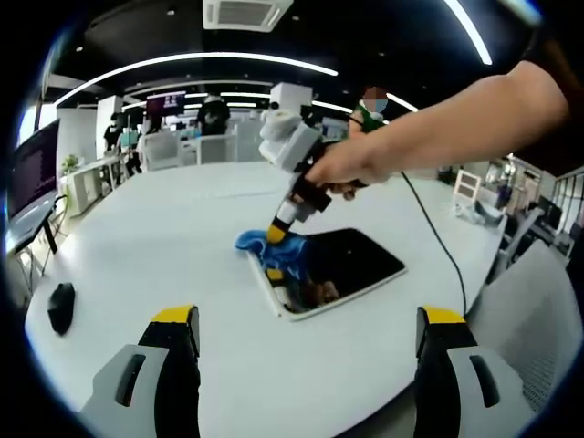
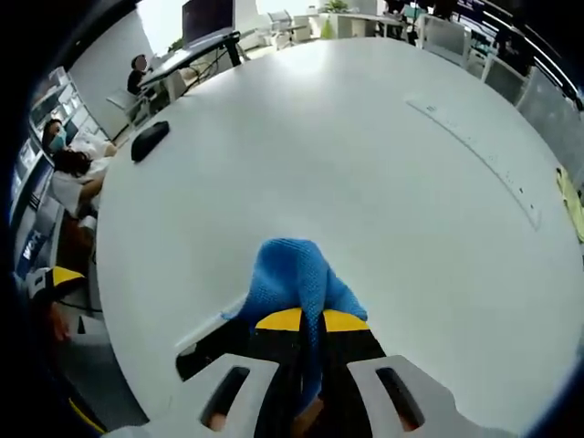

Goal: Wipe the mirror surface with the cleaning cloth until all visible marks leave the cleaned area.

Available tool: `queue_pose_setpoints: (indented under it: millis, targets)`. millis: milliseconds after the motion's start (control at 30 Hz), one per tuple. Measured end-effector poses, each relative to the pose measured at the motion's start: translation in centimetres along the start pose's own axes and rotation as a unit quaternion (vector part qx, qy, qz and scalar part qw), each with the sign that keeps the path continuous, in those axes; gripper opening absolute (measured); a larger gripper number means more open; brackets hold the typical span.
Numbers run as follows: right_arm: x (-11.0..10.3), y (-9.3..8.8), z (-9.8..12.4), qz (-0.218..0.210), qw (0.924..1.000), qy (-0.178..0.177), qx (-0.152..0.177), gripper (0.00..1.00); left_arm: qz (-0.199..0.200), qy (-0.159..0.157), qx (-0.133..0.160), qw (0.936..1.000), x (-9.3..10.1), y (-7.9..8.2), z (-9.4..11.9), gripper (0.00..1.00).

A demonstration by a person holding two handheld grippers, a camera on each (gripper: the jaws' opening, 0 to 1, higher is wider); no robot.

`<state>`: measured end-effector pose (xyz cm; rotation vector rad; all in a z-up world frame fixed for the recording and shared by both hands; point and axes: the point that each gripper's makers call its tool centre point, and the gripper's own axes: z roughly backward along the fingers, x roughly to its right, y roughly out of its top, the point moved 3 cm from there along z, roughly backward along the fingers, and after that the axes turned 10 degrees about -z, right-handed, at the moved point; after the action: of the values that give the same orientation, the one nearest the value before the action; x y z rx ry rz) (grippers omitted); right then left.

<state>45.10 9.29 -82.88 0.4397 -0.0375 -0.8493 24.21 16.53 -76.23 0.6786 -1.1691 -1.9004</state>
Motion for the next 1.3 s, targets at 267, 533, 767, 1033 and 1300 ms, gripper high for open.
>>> queue_pose_setpoints:
  millis: [267, 533, 767, 1033, 1300]
  targets:
    - [0.3, 0.2, -0.2, 0.004, 1.0, 0.001, -0.001, 0.01, 0.0, 0.0, 0.0, 1.0, 0.0, 0.0, 0.0, 0.99]
    - [0.5, 0.4, -0.5, 0.009, 1.0, 0.001, 0.0, 0.01, -0.001, -0.001, -0.001, 1.0, 0.0, -0.1, -0.1, 0.99]
    - [0.8, 0.5, -0.4, 0.008, 1.0, 0.003, -0.001, 0.01, -0.001, 0.0, -0.002, 1.0, 0.0, -0.1, -0.1, 0.99]
    - [1.2, 0.0, 0.0, 0.01, 0.9999, -0.004, 0.0, 0.01, -0.003, -0.002, -0.003, 1.0, 0.1, -0.1, -0.1, 0.99]
    - [2.2, -0.5, 0.2, 0.007, 0.9999, -0.01, -0.001, 0.01, -0.004, -0.004, -0.004, 1.0, 0.1, -0.1, -0.1, 0.99]
